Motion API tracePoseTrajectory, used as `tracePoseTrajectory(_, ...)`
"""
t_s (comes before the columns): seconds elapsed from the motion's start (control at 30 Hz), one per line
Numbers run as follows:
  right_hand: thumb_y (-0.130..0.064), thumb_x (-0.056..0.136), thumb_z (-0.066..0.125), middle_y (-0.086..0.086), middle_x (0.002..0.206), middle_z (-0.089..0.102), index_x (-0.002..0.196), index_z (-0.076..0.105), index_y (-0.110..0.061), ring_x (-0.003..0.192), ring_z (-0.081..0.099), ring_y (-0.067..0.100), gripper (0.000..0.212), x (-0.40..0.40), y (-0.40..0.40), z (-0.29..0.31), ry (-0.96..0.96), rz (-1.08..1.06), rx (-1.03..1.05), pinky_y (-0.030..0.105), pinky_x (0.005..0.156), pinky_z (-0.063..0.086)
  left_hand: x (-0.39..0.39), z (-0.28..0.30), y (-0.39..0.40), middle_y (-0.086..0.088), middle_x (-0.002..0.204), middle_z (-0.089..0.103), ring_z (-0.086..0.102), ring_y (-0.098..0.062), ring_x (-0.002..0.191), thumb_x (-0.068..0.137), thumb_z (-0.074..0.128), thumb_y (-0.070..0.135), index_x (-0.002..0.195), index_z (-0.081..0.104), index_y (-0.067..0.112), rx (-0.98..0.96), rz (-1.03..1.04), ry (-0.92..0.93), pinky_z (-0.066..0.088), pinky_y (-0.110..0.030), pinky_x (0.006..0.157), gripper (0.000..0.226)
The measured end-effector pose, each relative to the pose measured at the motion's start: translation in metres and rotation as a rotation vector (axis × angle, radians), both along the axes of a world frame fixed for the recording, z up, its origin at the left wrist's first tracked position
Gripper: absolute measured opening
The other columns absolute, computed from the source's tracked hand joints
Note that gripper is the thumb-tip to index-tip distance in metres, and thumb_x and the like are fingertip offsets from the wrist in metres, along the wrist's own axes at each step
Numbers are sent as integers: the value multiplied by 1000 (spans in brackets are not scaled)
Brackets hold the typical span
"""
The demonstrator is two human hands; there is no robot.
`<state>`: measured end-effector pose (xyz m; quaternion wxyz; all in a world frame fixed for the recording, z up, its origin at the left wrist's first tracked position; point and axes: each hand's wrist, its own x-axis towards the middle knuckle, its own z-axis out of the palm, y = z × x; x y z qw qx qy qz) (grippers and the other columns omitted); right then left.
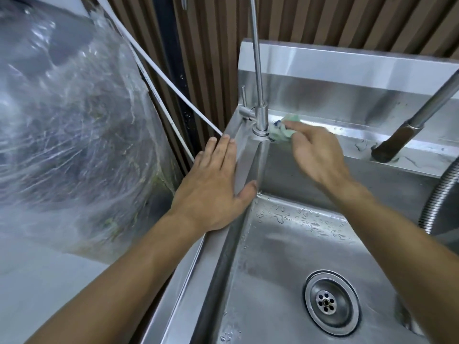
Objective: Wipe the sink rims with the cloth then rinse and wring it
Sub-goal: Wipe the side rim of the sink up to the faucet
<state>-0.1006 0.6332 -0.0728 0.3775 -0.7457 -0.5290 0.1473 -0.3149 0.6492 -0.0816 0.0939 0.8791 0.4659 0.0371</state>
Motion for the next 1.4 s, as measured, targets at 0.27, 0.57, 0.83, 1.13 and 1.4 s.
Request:
tracePoseTrajectory(0.27,-16,94,33,4,171,22,162,28,-14,160,5,16,68,-37,22,-11,-339,691,-9,41,130,4,-8,-4,-10,-6,173,-5,-12,-20,159,86,15,73,164,-1,10,13,27,-59,1,-39,130,101)
tracePoseTrajectory(0.57,-53,110,19,-7,174,1,165,9,-28,158,-8,6,62,-27,46,-4,-482,763,-149,33,130,-4,-14,-5,-19,-6,172,-11,-18,-19,158,85,17,73,163,-9,10,43,36,-14,-6,-35,129,104)
tracePoseTrajectory(0.83,-35,113,26,7,171,20,164,20,-12,160,10,20,56,-50,18,-22,-455,500,-42,37,130,6,-14,-1,-24,-3,172,-14,-20,-17,157,79,11,72,163,-12,13,41,36,-7,-13,-29,124,105)
tracePoseTrajectory(1.13,-39,112,31,11,169,24,161,30,-10,160,11,24,57,-56,63,-11,-400,546,-66,38,130,8,-13,-1,-23,-2,170,-22,-25,-16,155,78,13,71,162,-16,12,27,30,19,-8,-35,128,106)
tracePoseTrajectory(1.4,-35,111,40,4,166,35,158,38,-17,157,21,17,51,-40,37,-23,-325,555,34,30,129,9,-14,-1,-20,-3,172,-14,-22,-18,156,77,18,67,162,-12,12,22,16,-8,-8,-34,128,106)
